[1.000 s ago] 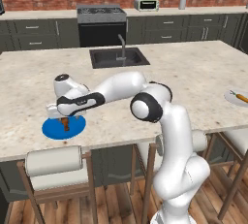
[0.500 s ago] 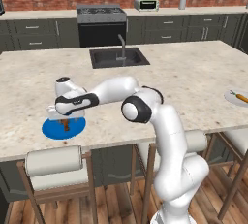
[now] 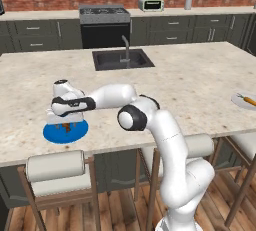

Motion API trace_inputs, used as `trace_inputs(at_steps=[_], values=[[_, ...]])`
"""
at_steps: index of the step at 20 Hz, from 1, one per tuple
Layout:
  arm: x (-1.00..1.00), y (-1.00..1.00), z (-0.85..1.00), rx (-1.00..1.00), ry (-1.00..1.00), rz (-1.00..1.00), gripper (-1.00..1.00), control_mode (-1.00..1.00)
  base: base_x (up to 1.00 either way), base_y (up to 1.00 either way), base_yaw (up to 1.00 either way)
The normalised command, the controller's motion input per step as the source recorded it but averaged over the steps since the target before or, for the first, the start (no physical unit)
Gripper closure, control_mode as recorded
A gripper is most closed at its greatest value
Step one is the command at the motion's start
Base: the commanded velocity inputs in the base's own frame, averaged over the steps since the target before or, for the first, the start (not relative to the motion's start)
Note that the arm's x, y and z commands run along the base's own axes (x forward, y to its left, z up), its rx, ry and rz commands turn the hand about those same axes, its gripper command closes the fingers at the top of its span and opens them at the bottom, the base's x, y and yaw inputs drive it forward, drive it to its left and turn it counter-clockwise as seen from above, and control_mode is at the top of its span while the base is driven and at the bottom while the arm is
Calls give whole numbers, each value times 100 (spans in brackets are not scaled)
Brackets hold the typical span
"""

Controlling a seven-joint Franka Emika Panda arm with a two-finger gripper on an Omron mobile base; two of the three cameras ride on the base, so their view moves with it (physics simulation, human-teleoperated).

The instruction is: Pick the chicken drumstick and carrot from their plates and place them in the bowl. Then put the bowl in the fridge.

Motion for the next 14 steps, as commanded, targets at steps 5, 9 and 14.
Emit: trace_inputs(at_steps=[5,9,14], values=[[-1,0,-26,-1,22,-9,100,-100,0,0,0],[-21,-1,-20,0,14,-9,100,-100,0,0,0],[-38,-4,-1,-2,-1,-10,100,-100,0,0,0]])
